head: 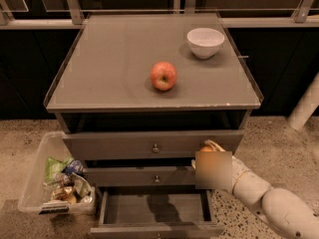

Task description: Pick orange from bottom drawer and place on counter

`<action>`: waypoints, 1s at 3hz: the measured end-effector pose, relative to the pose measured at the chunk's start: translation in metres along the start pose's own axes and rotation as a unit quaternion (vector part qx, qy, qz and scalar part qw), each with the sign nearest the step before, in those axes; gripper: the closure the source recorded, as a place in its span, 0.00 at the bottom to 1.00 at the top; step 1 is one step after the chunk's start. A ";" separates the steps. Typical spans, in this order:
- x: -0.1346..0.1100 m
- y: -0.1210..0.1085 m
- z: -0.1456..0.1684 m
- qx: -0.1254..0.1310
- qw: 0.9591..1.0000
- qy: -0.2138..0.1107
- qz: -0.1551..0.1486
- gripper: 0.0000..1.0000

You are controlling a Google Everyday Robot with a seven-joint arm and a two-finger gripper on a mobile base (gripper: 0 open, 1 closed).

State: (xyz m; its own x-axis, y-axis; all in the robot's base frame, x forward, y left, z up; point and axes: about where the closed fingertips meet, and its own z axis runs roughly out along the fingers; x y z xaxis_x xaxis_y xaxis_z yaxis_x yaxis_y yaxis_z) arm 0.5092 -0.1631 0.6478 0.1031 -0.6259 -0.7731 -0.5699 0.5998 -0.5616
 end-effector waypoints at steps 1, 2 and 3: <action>-0.044 -0.037 -0.018 0.027 0.997 -0.017 -0.064 1.00; -0.108 -0.080 -0.039 0.053 0.986 -0.035 -0.154 1.00; -0.154 -0.115 -0.043 0.064 0.975 -0.054 -0.208 1.00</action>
Offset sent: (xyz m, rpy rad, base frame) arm 0.0010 0.0034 0.2368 -0.3526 -0.4355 0.0843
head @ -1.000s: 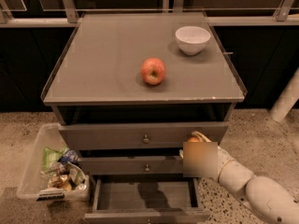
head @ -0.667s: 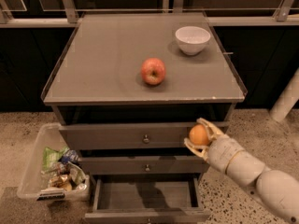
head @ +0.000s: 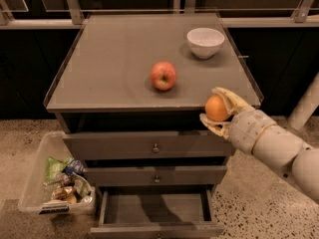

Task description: Pick orange from bottom drawer and place on counter

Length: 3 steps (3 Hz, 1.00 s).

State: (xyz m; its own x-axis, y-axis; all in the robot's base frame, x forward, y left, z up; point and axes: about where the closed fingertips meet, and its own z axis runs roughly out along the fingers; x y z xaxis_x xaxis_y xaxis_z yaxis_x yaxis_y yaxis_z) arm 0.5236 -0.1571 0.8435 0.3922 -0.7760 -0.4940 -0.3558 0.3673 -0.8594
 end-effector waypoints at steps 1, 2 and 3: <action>0.001 -0.007 -0.001 0.004 1.000 0.000 -0.001 1.00; 0.001 -0.016 0.002 0.002 1.000 -0.004 -0.009 1.00; 0.002 -0.047 0.019 -0.013 0.999 -0.021 -0.035 1.00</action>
Offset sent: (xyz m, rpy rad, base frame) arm 0.0218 -0.0137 0.0296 -0.0369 -0.0345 0.0292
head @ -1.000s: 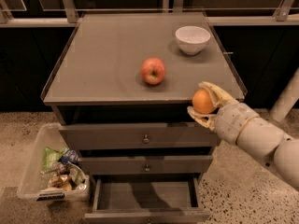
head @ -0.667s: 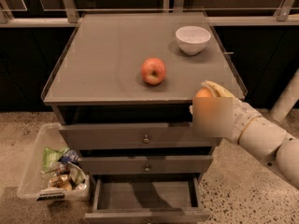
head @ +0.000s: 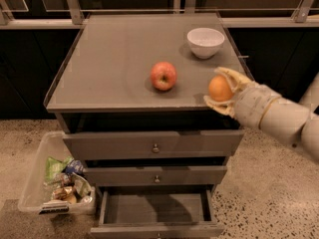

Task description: Pick orange from bottom drawer and place on counter

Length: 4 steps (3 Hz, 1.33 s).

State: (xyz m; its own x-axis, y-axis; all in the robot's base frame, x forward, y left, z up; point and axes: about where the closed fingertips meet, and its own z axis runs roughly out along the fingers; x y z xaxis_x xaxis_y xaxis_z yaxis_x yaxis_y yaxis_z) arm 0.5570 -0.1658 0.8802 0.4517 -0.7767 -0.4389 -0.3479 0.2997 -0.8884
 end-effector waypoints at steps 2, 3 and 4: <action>0.004 -0.061 0.047 -0.071 0.996 -0.054 -0.011 1.00; 0.014 -0.062 0.058 -0.083 0.993 -0.077 0.019 1.00; 0.027 -0.047 0.070 -0.094 0.990 -0.089 0.052 1.00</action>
Offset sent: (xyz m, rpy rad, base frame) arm 0.0953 -0.0059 0.0731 -0.0484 0.1064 0.2466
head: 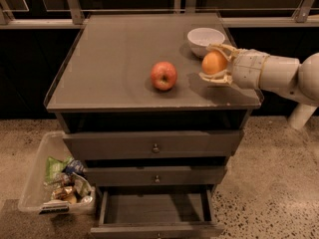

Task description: Pick orange from bottom drawer and place on counter

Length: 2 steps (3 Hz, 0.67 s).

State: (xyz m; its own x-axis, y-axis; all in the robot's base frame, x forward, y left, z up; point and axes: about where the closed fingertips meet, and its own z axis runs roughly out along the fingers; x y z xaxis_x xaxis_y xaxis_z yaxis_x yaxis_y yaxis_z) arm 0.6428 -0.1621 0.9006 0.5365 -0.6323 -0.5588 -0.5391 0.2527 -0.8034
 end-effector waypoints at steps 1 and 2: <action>0.012 0.017 0.013 -0.018 1.000 0.003 0.017 1.00; 0.013 0.018 0.014 -0.019 1.000 0.004 0.018 0.83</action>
Offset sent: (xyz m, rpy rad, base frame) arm 0.0054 0.0054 -0.0208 -0.0004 0.0448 0.0072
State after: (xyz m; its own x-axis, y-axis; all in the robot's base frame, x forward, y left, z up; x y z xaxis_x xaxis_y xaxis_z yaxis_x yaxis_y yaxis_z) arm 0.6490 -0.1558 0.8764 0.5117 -0.6285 -0.5859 -0.5824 0.2476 -0.7743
